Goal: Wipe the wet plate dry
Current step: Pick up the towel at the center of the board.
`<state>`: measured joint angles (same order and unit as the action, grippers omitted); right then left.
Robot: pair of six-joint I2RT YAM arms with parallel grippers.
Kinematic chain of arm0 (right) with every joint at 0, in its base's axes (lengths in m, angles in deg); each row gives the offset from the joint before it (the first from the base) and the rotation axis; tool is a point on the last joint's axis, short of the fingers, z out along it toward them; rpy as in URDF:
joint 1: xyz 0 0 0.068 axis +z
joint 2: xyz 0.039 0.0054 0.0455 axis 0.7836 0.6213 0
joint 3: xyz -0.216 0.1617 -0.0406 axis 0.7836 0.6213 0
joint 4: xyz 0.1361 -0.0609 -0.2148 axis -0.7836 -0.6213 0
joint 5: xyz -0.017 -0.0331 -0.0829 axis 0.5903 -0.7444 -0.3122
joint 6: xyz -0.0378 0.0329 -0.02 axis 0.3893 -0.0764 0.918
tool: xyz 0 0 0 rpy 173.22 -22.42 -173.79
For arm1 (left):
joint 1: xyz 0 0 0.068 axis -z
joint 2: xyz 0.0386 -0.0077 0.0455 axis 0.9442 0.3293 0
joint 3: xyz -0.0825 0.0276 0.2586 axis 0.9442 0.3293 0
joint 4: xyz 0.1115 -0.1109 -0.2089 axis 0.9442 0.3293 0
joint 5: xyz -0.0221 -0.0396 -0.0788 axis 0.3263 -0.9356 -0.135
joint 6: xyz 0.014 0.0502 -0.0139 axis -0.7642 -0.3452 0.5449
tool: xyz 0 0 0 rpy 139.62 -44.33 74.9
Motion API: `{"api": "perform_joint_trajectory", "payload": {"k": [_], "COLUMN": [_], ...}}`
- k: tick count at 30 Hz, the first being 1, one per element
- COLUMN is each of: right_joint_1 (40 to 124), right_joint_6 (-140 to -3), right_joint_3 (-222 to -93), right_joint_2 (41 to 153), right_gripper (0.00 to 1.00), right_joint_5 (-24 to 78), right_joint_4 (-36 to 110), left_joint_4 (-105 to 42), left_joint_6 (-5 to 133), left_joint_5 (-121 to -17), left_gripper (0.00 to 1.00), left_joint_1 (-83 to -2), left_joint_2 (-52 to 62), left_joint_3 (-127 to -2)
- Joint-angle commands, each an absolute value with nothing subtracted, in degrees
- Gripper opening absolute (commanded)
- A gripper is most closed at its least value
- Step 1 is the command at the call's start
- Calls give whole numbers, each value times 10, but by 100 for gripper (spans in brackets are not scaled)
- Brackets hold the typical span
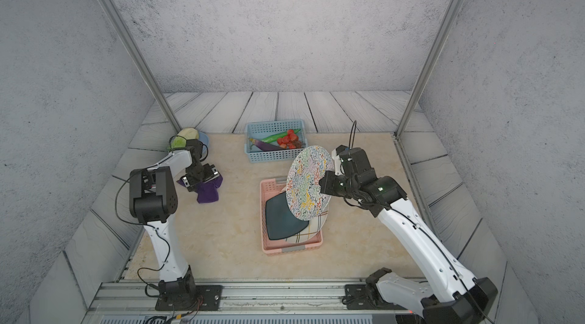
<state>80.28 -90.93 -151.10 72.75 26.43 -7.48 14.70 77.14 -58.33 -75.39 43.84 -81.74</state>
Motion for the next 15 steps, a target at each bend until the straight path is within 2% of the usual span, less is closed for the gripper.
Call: {"api": "perform_joint_trajectory", "payload": {"k": [1,2,3,4,5,11,15], "right_joint_1": [802,802,802,801,801,799,796], "right_joint_6": [-913,-912,-912,-912,-913,-938,-980], "right_joint_3": [-1524,-1526,-1530,-1533,-1535,-1523,-1501], "right_joint_2": [714,716,717,720,721,730,734], "right_gripper": [0,0,0,0,0,0,0], "right_joint_5": [252,255,257,258,259,285,323], "right_joint_4": [-57,-56,-54,-51,-48,0,64], "left_joint_4": [171,174,173,171,166,167,174], "left_joint_6": [764,756,744,737,731,738,773], "left_joint_5": [-623,-627,-636,-656,-672,-806,-787], "left_gripper": [77,69,38,16,0,0,0], "left_joint_1": [-756,-757,-759,-760,-760,-720,-627], "left_joint_2": [475,481,478,466,450,195,47], "left_joint_3": [-814,-816,-816,-811,-803,-750,-726]}}
